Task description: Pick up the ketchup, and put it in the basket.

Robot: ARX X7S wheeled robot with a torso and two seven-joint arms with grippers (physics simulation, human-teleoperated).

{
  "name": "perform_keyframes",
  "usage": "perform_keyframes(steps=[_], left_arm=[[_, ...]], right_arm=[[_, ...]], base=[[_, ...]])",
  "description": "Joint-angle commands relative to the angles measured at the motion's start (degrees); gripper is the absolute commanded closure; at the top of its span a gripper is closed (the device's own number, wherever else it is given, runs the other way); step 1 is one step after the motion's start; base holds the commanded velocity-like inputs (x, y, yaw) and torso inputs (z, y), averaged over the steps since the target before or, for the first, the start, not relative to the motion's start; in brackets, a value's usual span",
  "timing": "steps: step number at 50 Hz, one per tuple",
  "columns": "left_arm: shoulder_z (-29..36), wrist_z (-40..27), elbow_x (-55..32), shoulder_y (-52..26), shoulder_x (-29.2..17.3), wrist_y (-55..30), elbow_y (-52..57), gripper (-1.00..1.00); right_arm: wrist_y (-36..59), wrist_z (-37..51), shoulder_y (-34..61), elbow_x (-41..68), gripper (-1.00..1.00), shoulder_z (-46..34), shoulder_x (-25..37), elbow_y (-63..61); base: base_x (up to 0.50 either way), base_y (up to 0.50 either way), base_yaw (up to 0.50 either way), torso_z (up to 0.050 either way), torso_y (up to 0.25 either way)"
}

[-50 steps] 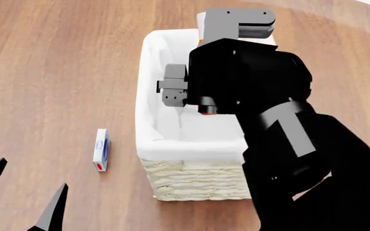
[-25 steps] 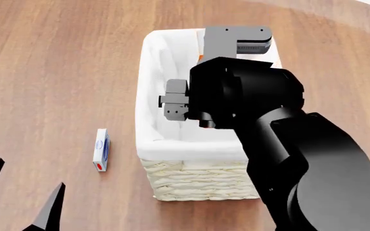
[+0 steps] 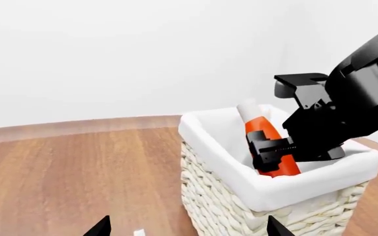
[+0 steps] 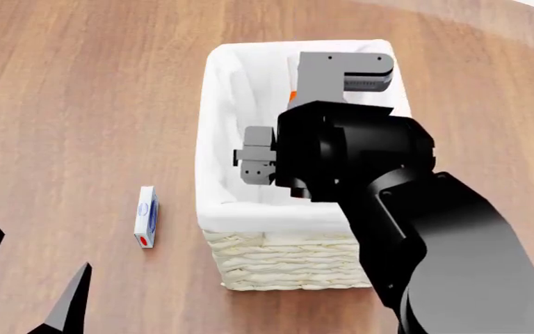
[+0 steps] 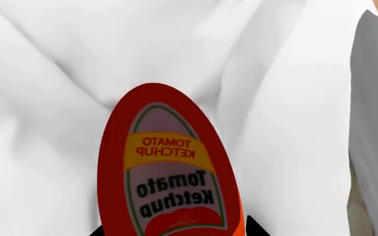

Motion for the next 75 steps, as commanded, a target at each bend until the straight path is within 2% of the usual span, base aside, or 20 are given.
perform_keyframes(steps=[1, 18, 19, 41, 64, 75], left_arm=[[-2.35, 2.72, -1.28, 0.09, 1.27, 4.49, -1.09, -1.00], [-2.51, 2.68, -1.57, 0.18, 1.14, 4.55, -1.16, -1.00], [-2.54, 2.68, -1.61, 0.20, 1.10, 4.58, -1.12, -1.00], [-2.57, 2.54, -1.68, 0.40, 0.93, 4.61, -0.81, -1.00], [-2.52, 1.93, -1.44, 0.95, 0.41, 4.44, 0.94, -1.00], [-1.93, 1.86, -1.01, 0.61, 0.66, 4.02, 1.04, -1.00]], right_arm=[[-1.02, -2.82, 0.37, -2.42, 1.00, 1.09, -1.24, 1.33], [-1.81, -3.69, 0.46, -2.60, 1.00, 1.23, -1.24, 1.32], [-1.89, -3.94, 0.48, -2.64, -1.00, 1.25, -1.24, 1.20], [-1.94, -4.32, 0.95, -2.23, -1.00, 1.23, -1.24, 1.61], [-0.71, -5.80, 7.69, -3.74, -1.00, 0.83, -1.11, 0.19], [-3.80, 6.45, 10.00, -1.27, -1.00, 5.14, 11.56, -24.50]], base=[[0.00, 0.00, 0.00, 0.000, 0.000], [0.00, 0.00, 0.00, 0.000, 0.000], [0.00, 0.00, 0.00, 0.000, 0.000], [0.00, 0.00, 0.00, 0.000, 0.000], [0.00, 0.00, 0.00, 0.000, 0.000], [0.00, 0.00, 0.00, 0.000, 0.000]])
